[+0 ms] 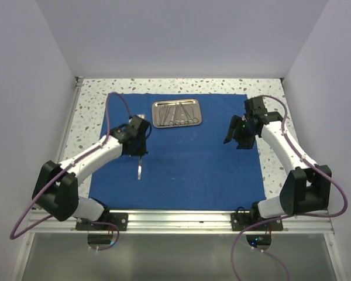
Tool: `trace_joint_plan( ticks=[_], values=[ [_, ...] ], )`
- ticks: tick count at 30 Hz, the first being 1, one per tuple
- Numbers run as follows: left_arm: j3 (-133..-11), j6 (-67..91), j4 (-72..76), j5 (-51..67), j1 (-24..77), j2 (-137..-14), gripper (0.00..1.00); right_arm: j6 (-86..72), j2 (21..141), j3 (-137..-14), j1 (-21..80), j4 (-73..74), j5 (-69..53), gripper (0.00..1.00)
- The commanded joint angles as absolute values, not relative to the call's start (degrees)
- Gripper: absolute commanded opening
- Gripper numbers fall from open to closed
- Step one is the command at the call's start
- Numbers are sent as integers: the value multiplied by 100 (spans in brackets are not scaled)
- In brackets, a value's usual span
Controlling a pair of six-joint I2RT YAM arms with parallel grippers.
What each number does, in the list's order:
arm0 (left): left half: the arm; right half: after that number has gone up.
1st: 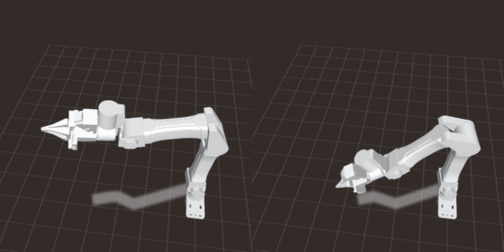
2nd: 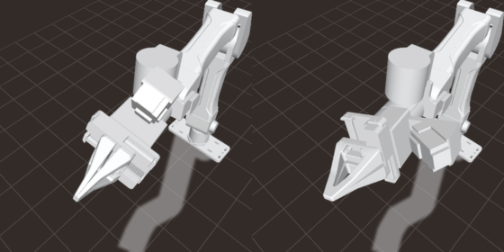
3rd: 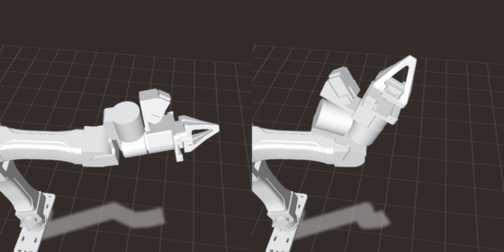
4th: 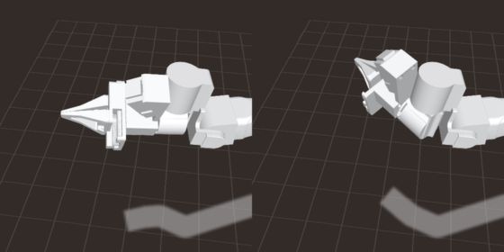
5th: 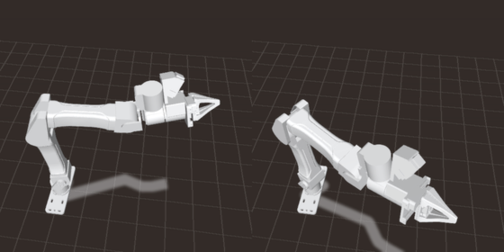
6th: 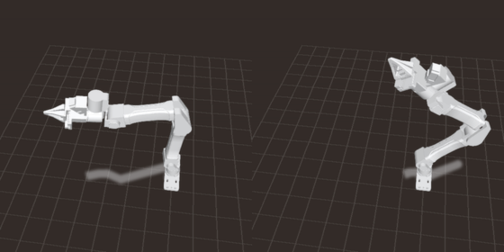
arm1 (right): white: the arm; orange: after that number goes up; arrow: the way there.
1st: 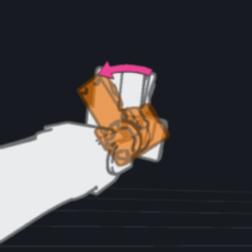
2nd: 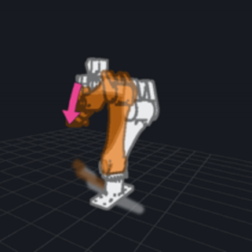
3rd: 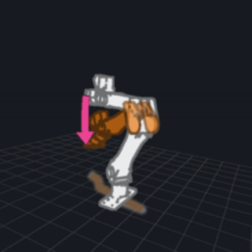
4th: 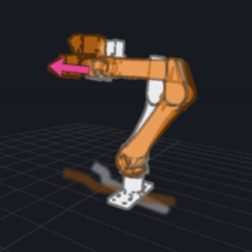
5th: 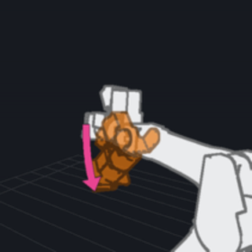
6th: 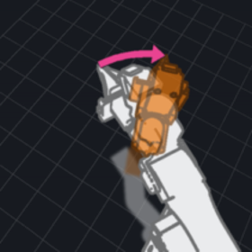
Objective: Open and lay out the surgical kit
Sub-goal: Place the medical item in the surgical kit, then pick up the medical item from the container.
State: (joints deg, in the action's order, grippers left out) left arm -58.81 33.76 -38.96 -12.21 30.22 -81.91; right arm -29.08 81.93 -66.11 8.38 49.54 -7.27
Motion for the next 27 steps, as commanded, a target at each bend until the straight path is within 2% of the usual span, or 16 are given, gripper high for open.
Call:
trace_joint_plan(
  ticks=[1,5,6,8,9,12,14,17,22,23,27],
  values=[
    [-4792,4138,-3288,-1151,3164,-7429,0,-2830,8226,-6776,967,4860,-967,65],
    [-4394,4254,-3094,-1283,3199,-7435,0,-2760,8332,-6864,1133,4966,-923,66],
    [-4508,4245,-3163,-1292,3199,-7496,15,-2760,8341,-6882,1229,4975,-923,67],
    [-4710,4166,-3286,-1345,3199,-7725,35,-2751,8315,-6899,1283,4992,-940,70],
    [-4972,4140,-3400,-1371,3199,-7839,56,-2751,8297,-6891,1283,4992,-949,72],
    [-5700,4000,-3585,-1520,3199,-8006,79,-2742,8122,-6794,1292,5010,-932,74],
    [-6167,3754,-3595,-1634,3173,-8287,82,-2733,7938,-6671,1283,5018,-914,75],
    [-7283,3350,-3533,-1618,3051,-9042,81,-2751,7666,-6531,1283,5045,-870,76],
    [-10059,2839,-3910,-1292,2857,-11220,70,-2935,7409,-6469,1283,5317,-1010,77],
    [-10951,2795,-4111,-1240,2848,-11554,68,-2944,7392,-6477,1283,5361,-1019,77],
    [-12803,2733,-4359,-950,2760,-13179,67,-2909,7348,-6749,1274,5826,-765,77]
  ],
)
